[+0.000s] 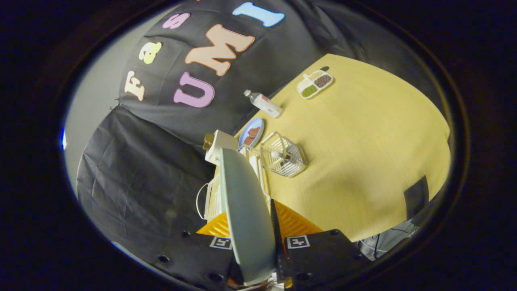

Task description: Take the plate from the dish rack, then take the spoon from the basket and place it into the plate.

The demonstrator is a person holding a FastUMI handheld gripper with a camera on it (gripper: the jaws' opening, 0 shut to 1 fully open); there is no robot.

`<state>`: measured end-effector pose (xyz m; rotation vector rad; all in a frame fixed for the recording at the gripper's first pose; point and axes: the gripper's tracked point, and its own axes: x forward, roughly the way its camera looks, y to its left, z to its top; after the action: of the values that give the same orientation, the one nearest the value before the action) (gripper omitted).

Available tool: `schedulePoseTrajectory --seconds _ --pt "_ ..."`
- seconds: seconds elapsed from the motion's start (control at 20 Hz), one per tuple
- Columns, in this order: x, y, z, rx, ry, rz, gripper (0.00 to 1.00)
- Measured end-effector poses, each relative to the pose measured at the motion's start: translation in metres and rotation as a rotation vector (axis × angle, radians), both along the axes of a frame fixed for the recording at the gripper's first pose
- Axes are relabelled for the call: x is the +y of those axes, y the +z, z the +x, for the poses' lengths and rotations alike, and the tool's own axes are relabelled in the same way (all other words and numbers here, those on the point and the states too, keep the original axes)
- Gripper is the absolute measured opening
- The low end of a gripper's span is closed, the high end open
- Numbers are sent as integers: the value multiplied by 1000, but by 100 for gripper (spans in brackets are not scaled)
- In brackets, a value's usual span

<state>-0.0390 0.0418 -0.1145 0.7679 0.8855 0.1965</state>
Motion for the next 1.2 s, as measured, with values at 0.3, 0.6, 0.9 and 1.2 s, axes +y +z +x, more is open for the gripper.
schedulePoseTrajectory --seconds 0.3,0.6,0.9,1.2 --pt "-23 -84 -12 137 -132 10 33" --pt "-23 -113 1 175 -142 51 33" --pt "-31 -132 5 214 -125 -33 33" --pt "-34 -136 13 235 -141 -35 33"
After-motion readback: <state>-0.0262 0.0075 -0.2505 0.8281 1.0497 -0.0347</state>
